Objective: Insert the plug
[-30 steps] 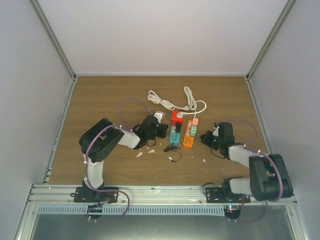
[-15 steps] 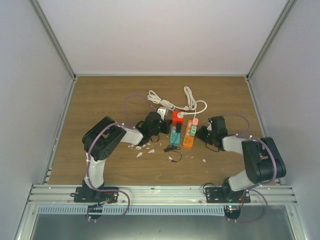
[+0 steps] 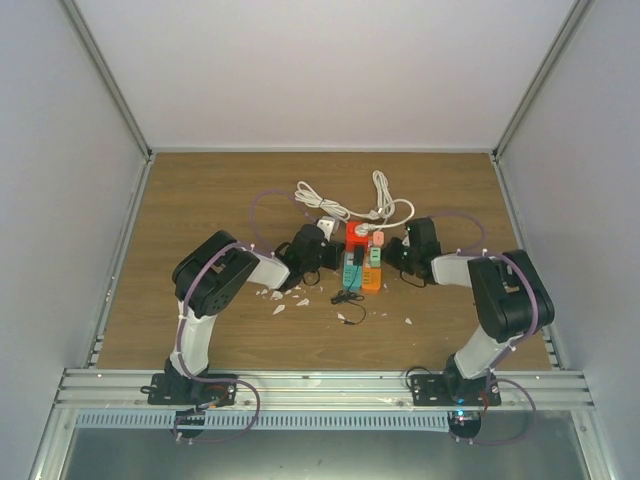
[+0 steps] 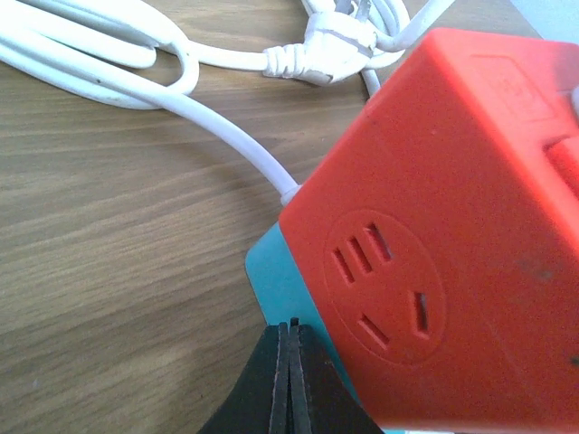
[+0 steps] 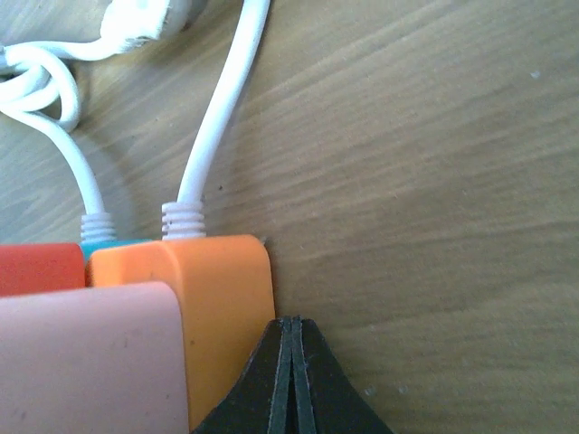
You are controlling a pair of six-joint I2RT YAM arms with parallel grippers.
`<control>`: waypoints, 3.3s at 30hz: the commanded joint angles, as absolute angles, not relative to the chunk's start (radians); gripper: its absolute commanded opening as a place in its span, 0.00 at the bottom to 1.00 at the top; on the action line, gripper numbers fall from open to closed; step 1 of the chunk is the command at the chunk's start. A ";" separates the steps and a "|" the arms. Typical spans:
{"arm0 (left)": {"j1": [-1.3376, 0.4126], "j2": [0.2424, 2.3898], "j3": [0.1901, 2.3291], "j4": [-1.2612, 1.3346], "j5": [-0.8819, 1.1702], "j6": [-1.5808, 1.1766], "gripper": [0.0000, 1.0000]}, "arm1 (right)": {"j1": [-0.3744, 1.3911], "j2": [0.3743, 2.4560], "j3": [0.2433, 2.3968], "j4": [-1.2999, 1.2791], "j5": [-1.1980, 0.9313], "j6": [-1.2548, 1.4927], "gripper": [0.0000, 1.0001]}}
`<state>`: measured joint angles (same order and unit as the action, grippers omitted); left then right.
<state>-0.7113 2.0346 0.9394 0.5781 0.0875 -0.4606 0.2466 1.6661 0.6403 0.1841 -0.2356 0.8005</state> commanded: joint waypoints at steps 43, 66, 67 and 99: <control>-0.637 1.817 0.801 0.619 0.045 -0.445 0.33 | 0.446 1.133 0.616 -0.095 -0.002 0.679 0.35; -0.573 1.695 0.698 0.629 0.050 -0.435 0.31 | 0.476 1.353 0.638 -0.009 -0.014 0.685 0.00; -0.567 1.695 0.695 0.632 0.056 -0.436 0.31 | 0.476 1.341 0.639 -0.015 -0.008 0.682 0.01; -0.560 1.038 0.642 0.015 0.097 -0.478 0.99 | 0.476 0.948 0.696 -0.207 -0.056 0.552 1.00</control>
<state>-0.5591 1.1172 0.6006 0.1532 0.0757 -0.4660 0.4706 0.9356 0.6712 -0.1604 -0.0116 0.5911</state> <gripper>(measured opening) 0.990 0.995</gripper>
